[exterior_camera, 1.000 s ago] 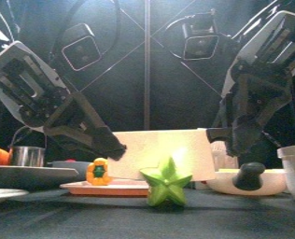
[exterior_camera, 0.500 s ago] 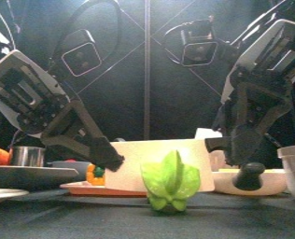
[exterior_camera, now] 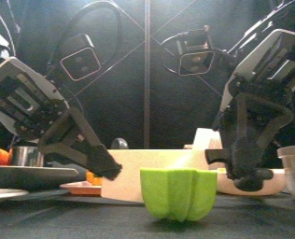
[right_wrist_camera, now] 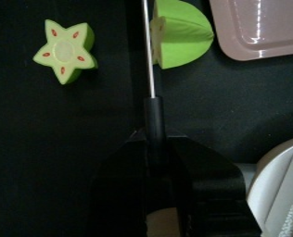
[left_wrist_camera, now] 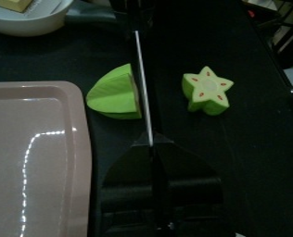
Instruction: Cut starfruit
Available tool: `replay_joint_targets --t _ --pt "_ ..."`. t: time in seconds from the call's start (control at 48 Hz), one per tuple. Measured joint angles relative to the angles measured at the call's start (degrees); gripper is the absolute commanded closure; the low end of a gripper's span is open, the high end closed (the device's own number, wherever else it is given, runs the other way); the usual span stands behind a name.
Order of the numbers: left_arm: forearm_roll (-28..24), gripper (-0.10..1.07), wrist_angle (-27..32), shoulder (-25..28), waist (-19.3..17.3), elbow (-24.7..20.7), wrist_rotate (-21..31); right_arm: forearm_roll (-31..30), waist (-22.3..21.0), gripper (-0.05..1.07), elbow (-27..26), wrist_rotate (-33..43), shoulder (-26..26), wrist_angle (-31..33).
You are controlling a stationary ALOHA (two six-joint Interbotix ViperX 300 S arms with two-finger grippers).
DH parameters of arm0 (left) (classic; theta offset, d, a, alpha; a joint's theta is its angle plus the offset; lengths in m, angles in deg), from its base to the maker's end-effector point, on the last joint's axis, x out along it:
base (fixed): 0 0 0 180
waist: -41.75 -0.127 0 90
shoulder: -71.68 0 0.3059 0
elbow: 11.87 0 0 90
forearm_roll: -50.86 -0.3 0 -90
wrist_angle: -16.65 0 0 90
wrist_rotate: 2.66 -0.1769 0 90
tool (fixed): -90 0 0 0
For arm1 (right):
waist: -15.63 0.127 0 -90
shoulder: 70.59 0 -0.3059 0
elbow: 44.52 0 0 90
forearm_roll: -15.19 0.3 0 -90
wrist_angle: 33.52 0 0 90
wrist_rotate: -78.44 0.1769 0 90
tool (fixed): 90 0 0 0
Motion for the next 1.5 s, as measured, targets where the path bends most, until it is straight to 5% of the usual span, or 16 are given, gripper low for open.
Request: replay_joint_targets --t 0.896,1.333,1.5 --pt "-0.1 0.72 2.3 -6.2 0.9 0.5 -0.4 -1.8 1.2 0.62 -1.9 -0.2 -1.9 2.0" --pt "-0.1 0.72 2.3 -7.3 0.9 0.6 -0.4 -1.1 1.1 0.20 -2.1 -0.2 -3.0 2.0" --pt "-0.1 0.72 2.2 -8.3 0.9 0.6 -0.4 -1.2 1.1 0.17 -2.2 -0.2 -3.0 3.0"
